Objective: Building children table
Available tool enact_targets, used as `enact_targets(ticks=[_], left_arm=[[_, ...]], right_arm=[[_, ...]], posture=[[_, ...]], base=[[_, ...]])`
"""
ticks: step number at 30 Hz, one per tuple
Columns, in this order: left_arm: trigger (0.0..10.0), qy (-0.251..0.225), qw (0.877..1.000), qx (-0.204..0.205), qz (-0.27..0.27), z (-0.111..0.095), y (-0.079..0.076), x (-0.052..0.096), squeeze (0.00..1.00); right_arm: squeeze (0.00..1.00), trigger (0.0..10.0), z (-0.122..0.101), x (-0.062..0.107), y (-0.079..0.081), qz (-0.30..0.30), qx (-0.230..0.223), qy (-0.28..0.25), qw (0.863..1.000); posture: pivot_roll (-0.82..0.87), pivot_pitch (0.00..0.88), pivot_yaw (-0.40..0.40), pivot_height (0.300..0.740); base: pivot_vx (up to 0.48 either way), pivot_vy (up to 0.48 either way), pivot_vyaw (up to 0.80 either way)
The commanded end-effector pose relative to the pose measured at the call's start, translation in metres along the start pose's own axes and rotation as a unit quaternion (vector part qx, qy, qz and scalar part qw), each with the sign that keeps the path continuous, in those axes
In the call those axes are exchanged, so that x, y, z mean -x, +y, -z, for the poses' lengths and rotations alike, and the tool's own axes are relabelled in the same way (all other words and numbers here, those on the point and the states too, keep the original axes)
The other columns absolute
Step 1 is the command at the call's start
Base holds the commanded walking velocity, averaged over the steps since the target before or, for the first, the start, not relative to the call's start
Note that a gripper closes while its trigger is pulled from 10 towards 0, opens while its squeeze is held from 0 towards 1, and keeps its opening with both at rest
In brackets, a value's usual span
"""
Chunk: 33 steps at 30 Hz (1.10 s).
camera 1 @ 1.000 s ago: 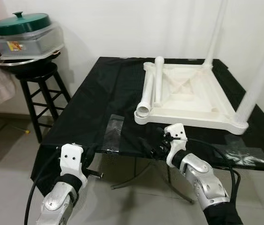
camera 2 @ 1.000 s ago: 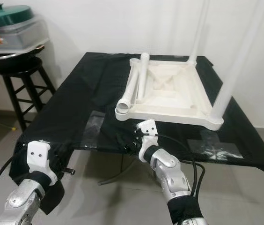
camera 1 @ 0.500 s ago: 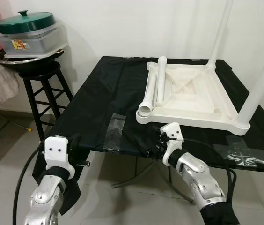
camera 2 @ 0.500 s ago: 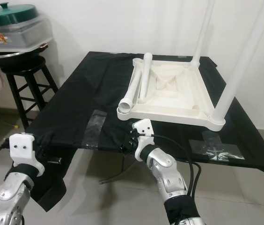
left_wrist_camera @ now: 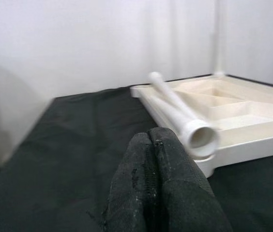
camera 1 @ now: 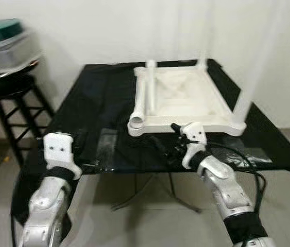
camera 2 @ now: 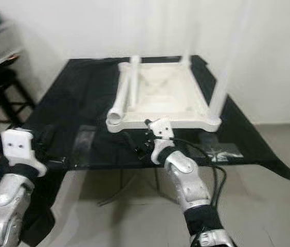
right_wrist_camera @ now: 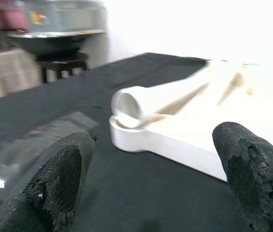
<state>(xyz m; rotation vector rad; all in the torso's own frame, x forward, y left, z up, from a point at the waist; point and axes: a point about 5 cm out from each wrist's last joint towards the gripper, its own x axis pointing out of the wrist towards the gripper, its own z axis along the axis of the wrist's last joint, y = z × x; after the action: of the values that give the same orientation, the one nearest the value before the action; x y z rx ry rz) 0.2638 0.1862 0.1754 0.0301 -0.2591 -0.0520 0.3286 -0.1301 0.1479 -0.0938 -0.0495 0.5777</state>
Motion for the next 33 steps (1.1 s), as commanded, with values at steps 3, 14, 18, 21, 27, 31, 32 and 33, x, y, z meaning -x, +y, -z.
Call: enact_targets(ticks=[3,14,18,21,27,31,32,33], left_arm=[[10.0,0.011,1.000,0.008,0.002,0.005,-0.001,0.001,0.00],[10.0,0.024,1.000,-0.005,0.018,0.011,-0.008,0.001,0.00],[10.0,0.025,0.999,-0.011,0.022,0.012,-0.010,0.001,0.00],[10.0,0.024,0.999,-0.017,0.029,0.012,-0.011,0.000,0.00],[10.0,0.021,0.999,-0.016,0.033,0.011,-0.011,-0.001,0.00],[10.0,0.009,0.998,-0.010,0.057,0.008,-0.016,0.000,1.00],[10.0,0.009,0.998,-0.010,0.057,0.008,-0.016,0.000,1.00],[10.0,0.009,0.998,-0.012,0.060,0.008,-0.017,0.000,1.00]], right_arm=[[0.00,10.0,0.004,-0.001,0.010,-0.016,0.005,0.001,1.000],[0.00,10.0,0.022,0.003,0.014,-0.016,-0.005,0.030,0.999],[0.00,10.0,0.022,0.003,0.015,-0.016,-0.002,0.029,0.999],[0.00,10.0,0.022,0.004,0.014,-0.014,0.000,0.026,1.000],[0.00,10.0,0.022,0.004,0.015,-0.013,0.001,0.025,1.000],[0.00,10.0,0.023,0.004,0.015,-0.014,0.000,0.026,1.000],[0.00,10.0,0.023,0.004,0.015,-0.014,0.000,0.026,1.000],[0.00,10.0,0.023,0.004,0.015,-0.014,0.000,0.026,1.000]], posture=[[-0.11,0.000,0.037,0.740],[-0.12,0.000,0.034,0.740],[-0.12,0.000,0.035,0.740],[-0.12,0.000,0.037,0.740],[-0.12,0.000,0.036,0.740],[-0.13,0.000,0.037,0.740],[-0.13,0.000,0.037,0.740],[-0.13,0.000,0.038,0.740]], base=[[0.000,0.000,-0.80],[0.000,0.000,-0.80],[0.000,0.000,-0.40],[0.000,0.000,0.00],[0.000,0.000,0.00],[0.000,0.000,0.00],[0.000,0.000,0.00],[0.000,0.000,0.00]])
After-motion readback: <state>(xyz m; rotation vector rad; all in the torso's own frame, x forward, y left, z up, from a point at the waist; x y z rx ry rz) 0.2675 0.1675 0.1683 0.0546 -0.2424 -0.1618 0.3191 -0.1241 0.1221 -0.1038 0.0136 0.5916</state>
